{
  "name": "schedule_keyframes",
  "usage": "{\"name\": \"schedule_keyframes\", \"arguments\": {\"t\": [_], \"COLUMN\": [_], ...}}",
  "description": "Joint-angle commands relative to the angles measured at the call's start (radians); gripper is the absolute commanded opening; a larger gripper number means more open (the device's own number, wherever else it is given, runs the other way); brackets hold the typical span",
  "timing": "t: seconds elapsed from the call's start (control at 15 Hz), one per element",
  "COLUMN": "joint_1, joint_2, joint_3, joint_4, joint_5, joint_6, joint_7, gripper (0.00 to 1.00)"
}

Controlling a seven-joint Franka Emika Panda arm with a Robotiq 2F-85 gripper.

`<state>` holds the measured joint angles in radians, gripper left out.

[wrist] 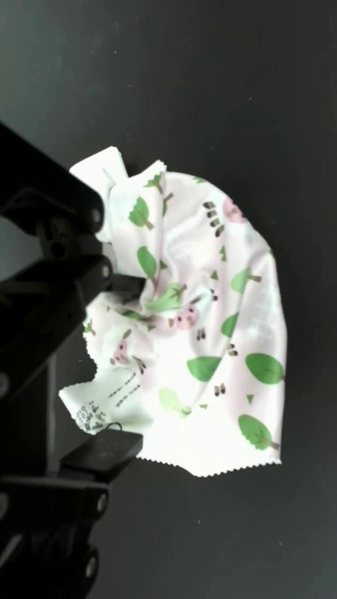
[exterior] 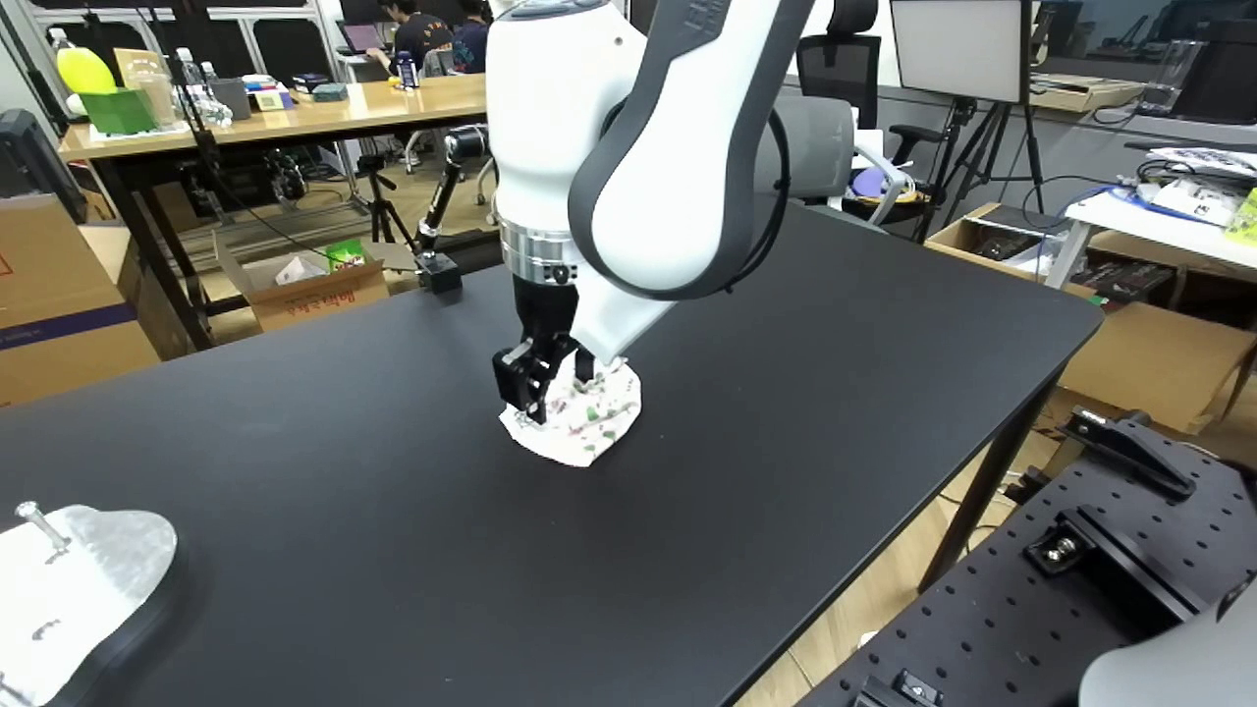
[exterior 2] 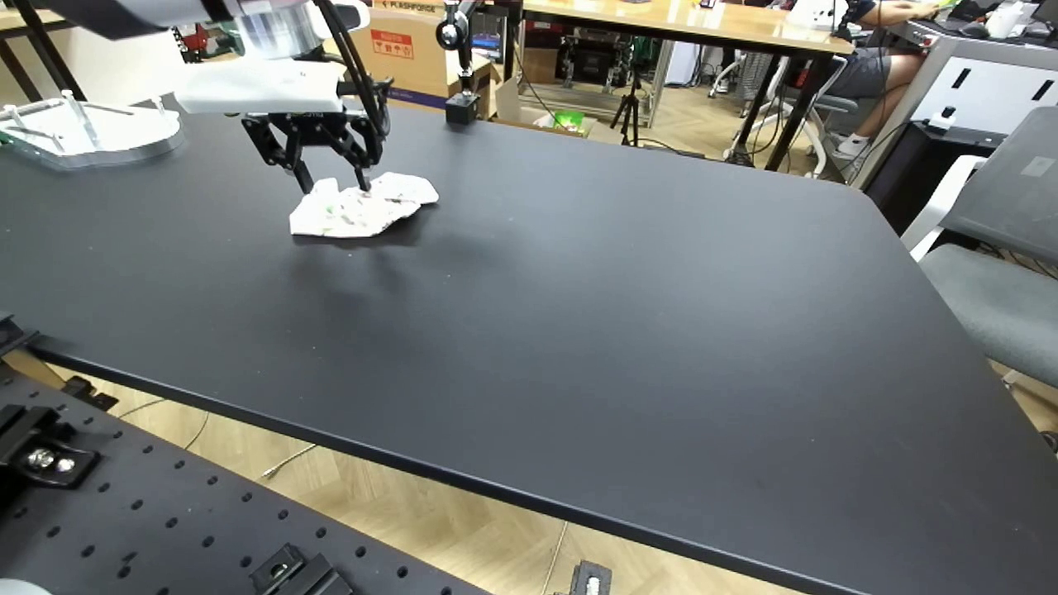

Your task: Hang the cloth on the stand

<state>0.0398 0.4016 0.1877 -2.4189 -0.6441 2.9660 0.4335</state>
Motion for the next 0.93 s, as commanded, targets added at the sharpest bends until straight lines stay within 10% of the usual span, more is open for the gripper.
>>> {"name": "schedule_keyframes", "arguments": {"t": [0.0, 0.4, 0.87], "joint_1": [-0.024, -0.050, -0.084], "joint_2": [-0.013, -0.057, -0.092], "joint_3": [0.007, -0.001, -0.008], "joint_4": [-0.001, -0.029, -0.062], "joint_5": [0.018, 0.030, 0.035], "joint_6": [0.016, 0.012, 0.006], "joint_7": [-0.006, 0.002, 0.009], "gripper": [0.46, 0.04, 0.00]}}
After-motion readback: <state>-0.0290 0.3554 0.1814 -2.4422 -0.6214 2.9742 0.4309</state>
